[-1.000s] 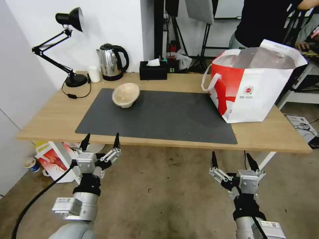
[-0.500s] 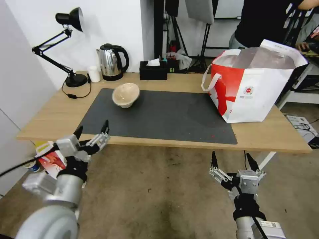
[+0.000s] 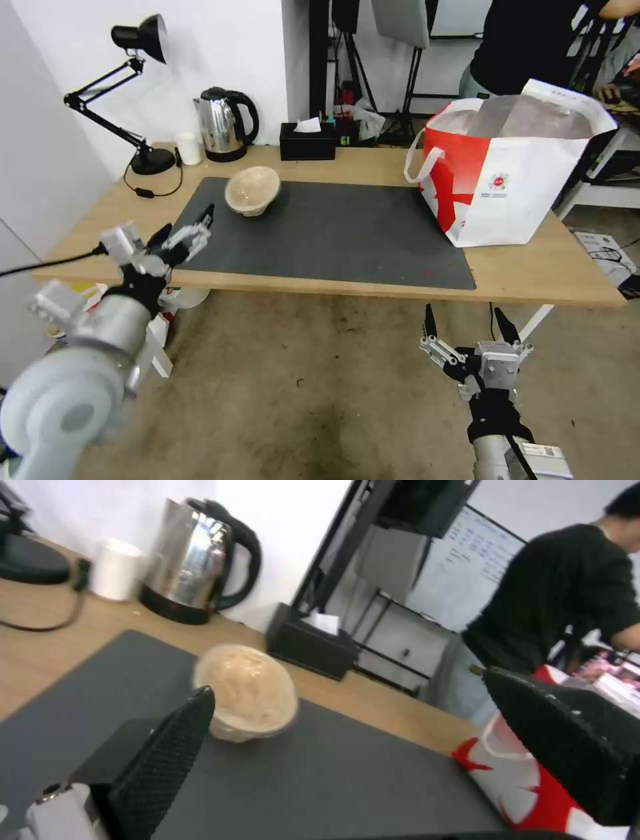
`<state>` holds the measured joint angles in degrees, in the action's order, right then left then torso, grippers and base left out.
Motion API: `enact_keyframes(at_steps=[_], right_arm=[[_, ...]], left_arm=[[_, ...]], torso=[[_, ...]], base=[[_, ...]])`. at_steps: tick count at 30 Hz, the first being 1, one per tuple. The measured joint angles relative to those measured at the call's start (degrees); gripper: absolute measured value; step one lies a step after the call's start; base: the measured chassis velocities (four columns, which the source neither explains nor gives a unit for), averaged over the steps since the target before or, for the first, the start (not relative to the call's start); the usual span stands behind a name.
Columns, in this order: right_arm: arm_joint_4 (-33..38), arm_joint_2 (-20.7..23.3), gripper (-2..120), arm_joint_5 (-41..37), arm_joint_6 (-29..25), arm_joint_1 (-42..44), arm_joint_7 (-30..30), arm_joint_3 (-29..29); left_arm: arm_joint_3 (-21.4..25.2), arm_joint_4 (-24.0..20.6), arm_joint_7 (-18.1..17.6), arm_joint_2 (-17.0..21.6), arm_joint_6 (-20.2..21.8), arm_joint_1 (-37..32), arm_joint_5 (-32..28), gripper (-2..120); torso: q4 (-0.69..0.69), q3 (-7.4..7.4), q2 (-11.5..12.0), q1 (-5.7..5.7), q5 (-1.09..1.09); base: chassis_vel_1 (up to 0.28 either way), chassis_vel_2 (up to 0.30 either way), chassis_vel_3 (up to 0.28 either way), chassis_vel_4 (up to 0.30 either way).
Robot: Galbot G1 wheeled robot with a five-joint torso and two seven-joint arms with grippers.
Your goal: Pick up the trash from the table and place it into the takeout bag.
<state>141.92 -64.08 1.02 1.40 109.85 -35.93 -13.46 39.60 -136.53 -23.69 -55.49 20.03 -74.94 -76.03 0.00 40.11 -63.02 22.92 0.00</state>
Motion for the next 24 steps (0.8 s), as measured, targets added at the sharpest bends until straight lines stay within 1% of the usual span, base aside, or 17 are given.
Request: enact_keyframes(at_steps=[1, 3, 4, 6, 8, 10, 11, 14, 15, 16, 18, 19, 20, 22, 23, 24], right_arm=[[0.0, 0.0, 100, 0.0, 0.0, 0.0, 0.0, 0.0], [0.0, -0.01, 100, 0.0, 0.0, 0.0, 0.0, 0.0], [0.0, -0.01, 100, 0.0, 0.0, 0.0, 0.0, 0.0], [0.0, 0.0, 100, -0.01, 0.0, 0.0, 0.0, 0.0], [0.0, -0.01, 100, -0.01, 0.0, 0.0, 0.0, 0.0], [0.0, 0.0, 100, -0.01, 0.0, 0.0, 0.0, 0.0], [0.0, 0.0, 100, -0.01, 0.0, 0.0, 0.0, 0.0], [0.0, -0.01, 100, -0.01, 0.0, 0.0, 0.0, 0.0], [0.0, -0.01, 100, -0.01, 0.0, 0.0, 0.0, 0.0], [0.0, -0.01, 100, -0.01, 0.0, 0.0, 0.0, 0.0], [0.0, -0.01, 100, -0.01, 0.0, 0.0, 0.0, -0.01], [0.0, -0.01, 100, -0.01, 0.0, 0.0, 0.0, -0.01], [0.0, 0.0, 100, -0.01, 0.0, 0.0, 0.0, 0.0], [0.01, -0.01, 100, -0.01, 0.0, 0.0, 0.0, -0.01], [0.01, -0.01, 100, -0.01, 0.0, 0.0, 0.0, -0.01], [0.0, 0.0, 100, -0.01, 0.0, 0.0, 0.0, 0.0]], left_arm=[[-0.6, 1.59, -0.42, 1.39, 0.27, 2.38, -2.33, 100], [-1.55, 3.92, -0.72, 2.99, 0.64, 5.84, -5.64, 100], [-1.55, 3.92, -0.72, 2.99, 0.64, 5.84, -5.64, 100], [-2.44, 6.03, -0.84, 3.88, 1.2, 8.83, -7.95, 100], [-2.71, 6.78, -0.86, 4.17, 1.4, 9.69, -8.76, 100], [-3.25, 7.94, -0.88, 4.66, 1.82, 11.15, -10.19, 100], [-3.25, 7.94, -0.88, 4.66, 1.82, 11.15, -10.19, 100], [-5.36, 10.68, -1.74, 5.42, 3.2, 15.38, -14.17, 100], [-5.36, 10.68, -1.74, 5.42, 3.2, 15.38, -14.17, 100], [-5.7, 11.17, -2.15, 5.57, 3.55, 16.14, -14.89, 100], [-6.94, 13.43, -3.69, 6.61, 5.66, 19.03, -16.95, 100], [-6.94, 13.43, -3.69, 6.61, 5.66, 19.03, -16.95, 100], [-7.51, 14.59, -4.24, 7.27, 6.97, 20.28, -17.85, 100], [-8.79, 16.84, -7.41, 8.41, 9.1, 23.05, -20.85, 100], [-8.79, 16.84, -7.41, 8.41, 9.1, 23.05, -20.85, 100], [-9.42, 17.92, -8.88, 8.69, 9.85, 24.32, -22.15, 100]], torso=[[-0.01, 0.0, 0.0, 0.0, 0.0], [-0.01, 0.0, 0.0, 0.01, 0.0], [-0.01, 0.0, 0.0, 0.01, 0.0], [-0.01, 0.0, 0.0, 0.0, 0.0], [-0.01, 0.0, 0.0, 0.0, -0.01], [0.02, 0.0, 0.0, 0.0, 0.0], [0.02, 0.0, 0.0, 0.0, 0.0], [-0.01, 0.0, 0.0, 0.0, 0.0], [-0.01, 0.0, 0.0, 0.0, 0.0], [-0.01, 0.0, 0.0, 0.0, 0.0], [-0.02, 0.0, 0.0, 0.01, 0.0], [-0.02, 0.0, 0.0, 0.01, 0.0], [0.0, 0.0, 0.0, 0.0, -0.01], [0.01, 0.0, 0.0, 0.0, 0.0], [0.01, 0.0, 0.0, 0.0, 0.0], [0.0, 0.0, 0.0, 0.0, 0.0]], base=[[0.0, 0.0, 0.0, 0.0], [0.0, 0.0, 0.0, 0.0], [0.0, 0.0, 0.0, 0.0], [0.0, 0.0, 0.0, 0.0], [0.0, 0.0, 0.0, 0.0], [0.0, 0.0, 0.0, 0.0], [0.0, 0.0, 0.0, 0.0], [0.0, 0.0, 0.0, 0.0], [0.0, 0.0, 0.0, 0.0], [0.0, 0.0, 0.0, 0.0], [0.0, 0.0, 0.0, 0.0], [0.0, 0.0, 0.0, 0.0], [0.0, 0.0, 0.0, 0.0], [0.0, 0.0, 0.0, 0.0], [0.0, 0.0, 0.0, 0.0], [0.0, 0.0, 0.0, 0.0]])
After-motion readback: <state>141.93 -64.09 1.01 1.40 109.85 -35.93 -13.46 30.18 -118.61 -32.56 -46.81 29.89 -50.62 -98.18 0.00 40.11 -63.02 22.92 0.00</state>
